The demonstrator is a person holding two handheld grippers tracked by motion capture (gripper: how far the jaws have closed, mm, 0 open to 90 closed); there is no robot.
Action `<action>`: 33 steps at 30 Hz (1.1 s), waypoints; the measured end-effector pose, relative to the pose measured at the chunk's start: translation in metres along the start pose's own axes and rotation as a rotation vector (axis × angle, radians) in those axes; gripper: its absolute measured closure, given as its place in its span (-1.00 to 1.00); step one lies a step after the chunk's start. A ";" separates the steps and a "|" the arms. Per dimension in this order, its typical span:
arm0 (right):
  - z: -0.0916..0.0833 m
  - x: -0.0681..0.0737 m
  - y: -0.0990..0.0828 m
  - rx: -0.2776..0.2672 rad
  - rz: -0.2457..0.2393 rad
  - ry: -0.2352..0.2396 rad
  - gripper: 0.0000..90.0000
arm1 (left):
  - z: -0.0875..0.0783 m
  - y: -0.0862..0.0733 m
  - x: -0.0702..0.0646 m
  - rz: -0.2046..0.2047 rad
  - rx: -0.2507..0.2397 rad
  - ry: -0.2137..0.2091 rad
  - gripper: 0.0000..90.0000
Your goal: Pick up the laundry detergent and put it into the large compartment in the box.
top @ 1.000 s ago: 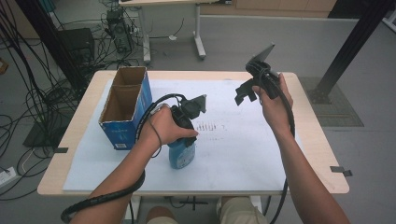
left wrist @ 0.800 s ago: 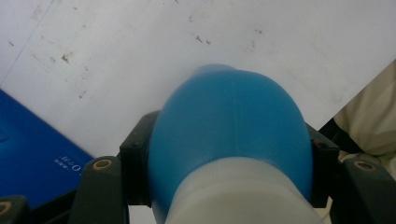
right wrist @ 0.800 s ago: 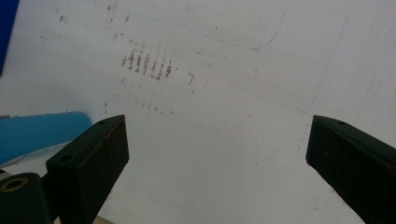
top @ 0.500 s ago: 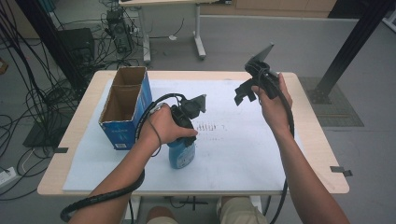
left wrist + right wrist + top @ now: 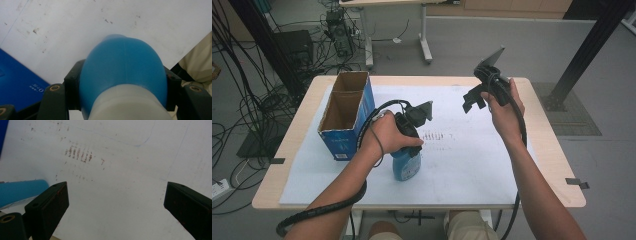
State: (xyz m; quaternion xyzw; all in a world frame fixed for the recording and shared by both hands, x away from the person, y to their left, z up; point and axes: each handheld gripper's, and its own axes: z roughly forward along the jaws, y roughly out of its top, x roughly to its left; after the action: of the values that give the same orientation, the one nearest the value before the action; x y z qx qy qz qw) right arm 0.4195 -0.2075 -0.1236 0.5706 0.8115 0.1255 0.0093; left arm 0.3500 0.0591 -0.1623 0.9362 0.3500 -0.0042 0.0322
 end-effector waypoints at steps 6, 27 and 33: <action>0.001 0.000 0.000 0.000 -0.003 -0.001 -0.88 | 0.000 0.001 -0.001 0.008 0.005 0.003 -0.17; 0.001 0.002 0.001 0.003 -0.005 -0.001 -0.88 | 0.000 0.002 -0.002 0.014 0.007 0.003 -0.16; 0.002 0.002 0.001 0.005 -0.003 -0.002 -0.88 | 0.000 0.002 -0.001 0.014 0.008 0.003 -0.16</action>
State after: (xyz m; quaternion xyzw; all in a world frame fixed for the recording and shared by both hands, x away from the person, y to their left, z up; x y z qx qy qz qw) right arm 0.4202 -0.2050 -0.1253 0.5695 0.8127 0.1230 0.0091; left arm 0.3501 0.0568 -0.1622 0.9387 0.3435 -0.0042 0.0279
